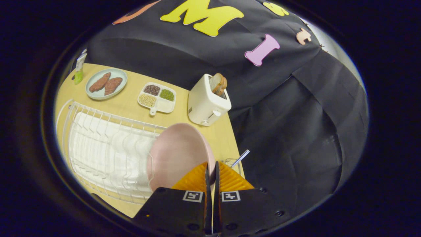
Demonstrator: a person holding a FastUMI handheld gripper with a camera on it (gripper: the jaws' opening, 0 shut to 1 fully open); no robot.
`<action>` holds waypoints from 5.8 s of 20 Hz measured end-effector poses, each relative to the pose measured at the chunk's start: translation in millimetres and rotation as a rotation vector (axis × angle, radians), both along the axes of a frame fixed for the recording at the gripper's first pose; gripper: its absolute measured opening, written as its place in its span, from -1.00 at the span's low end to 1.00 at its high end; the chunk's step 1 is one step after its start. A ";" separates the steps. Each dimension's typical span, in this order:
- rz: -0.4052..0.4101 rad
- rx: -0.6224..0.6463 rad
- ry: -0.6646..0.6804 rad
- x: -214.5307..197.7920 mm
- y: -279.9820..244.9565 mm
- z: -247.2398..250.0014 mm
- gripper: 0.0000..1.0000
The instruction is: Take the plate from the dish rack, then take the spoon from the basket and place it into the plate.
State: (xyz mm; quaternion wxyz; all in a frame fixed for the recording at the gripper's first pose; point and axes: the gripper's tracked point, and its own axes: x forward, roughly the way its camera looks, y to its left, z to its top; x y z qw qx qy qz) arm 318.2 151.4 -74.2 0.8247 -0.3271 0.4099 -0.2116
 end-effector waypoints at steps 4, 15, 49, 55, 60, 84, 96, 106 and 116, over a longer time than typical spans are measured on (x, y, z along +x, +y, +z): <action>-0.006 -0.086 -0.069 -1.8 9.6 2.4 -0.87; 0.013 -0.266 -0.298 -7.6 15.5 34.1 -0.87; 0.173 0.788 -0.200 -202.9 -90.2 -178.2 -0.81; 0.344 0.678 -0.366 -174.8 -114.4 -134.1 0.31; 0.338 0.681 -0.395 -151.9 -139.4 -122.1 0.96; 0.308 0.741 -0.432 107.2 -242.1 -74.3 0.95; 0.367 0.851 -0.416 113.1 -205.5 -64.6 -0.65; 0.498 0.782 -0.606 38.3 -169.3 63.7 -0.65; 0.592 0.859 -0.645 -102.0 -83.4 118.8 -0.66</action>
